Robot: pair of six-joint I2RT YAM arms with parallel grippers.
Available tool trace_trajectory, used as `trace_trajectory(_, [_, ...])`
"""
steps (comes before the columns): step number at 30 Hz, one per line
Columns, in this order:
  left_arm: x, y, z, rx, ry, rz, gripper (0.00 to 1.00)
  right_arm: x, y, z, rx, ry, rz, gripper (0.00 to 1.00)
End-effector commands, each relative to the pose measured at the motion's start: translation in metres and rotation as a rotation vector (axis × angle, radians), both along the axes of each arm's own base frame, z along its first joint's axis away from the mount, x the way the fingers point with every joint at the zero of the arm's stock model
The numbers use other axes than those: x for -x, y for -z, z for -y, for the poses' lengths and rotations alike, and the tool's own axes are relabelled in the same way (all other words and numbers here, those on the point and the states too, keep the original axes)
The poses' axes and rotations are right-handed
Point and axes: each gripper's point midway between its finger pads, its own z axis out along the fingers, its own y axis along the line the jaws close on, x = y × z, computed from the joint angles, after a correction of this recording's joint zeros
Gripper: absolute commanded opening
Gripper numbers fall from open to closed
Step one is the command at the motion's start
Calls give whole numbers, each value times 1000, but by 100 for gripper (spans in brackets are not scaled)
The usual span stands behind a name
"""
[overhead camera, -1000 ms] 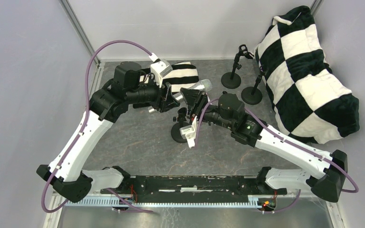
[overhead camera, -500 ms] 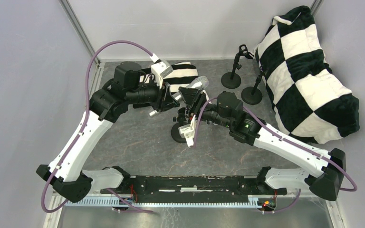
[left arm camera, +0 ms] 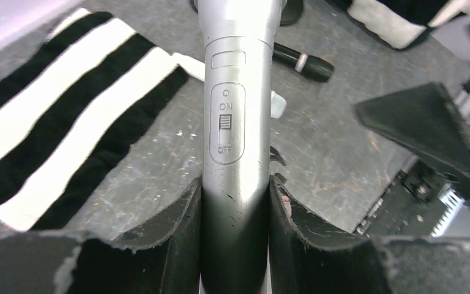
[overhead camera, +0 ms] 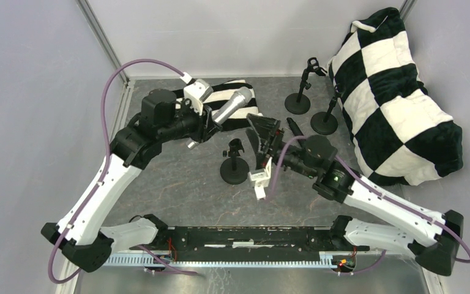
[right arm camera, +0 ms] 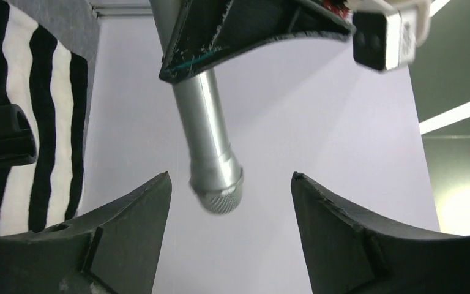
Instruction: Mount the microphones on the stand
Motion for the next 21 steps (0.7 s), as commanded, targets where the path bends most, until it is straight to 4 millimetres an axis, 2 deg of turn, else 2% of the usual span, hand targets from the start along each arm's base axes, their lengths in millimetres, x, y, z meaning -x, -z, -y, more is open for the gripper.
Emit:
trace_trajectory(1, [-18, -53, -23, 146, -193, 218, 2, 20, -27, 26, -283, -30, -74, 78])
trace_trajectory(4, [-14, -69, -40, 238, -268, 327, 2, 21, -36, 45, -527, -27, -293, 73])
trace_trajectory(7, [-12, -80, -52, 289, -319, 388, 2, 8, -38, 62, -770, 46, -568, 73])
trace_trajectory(11, [-11, -77, -51, 260, -312, 352, 2, -2, -36, 69, -975, 92, -832, 77])
trace_trajectory(16, [-11, -77, -52, 292, -337, 321, 2, -8, -38, 56, -1164, 80, -1114, 77])
trace_trajectory(21, [-8, -74, -54, 327, -351, 305, 2, -7, -43, 40, -1316, -11, -1333, 77])
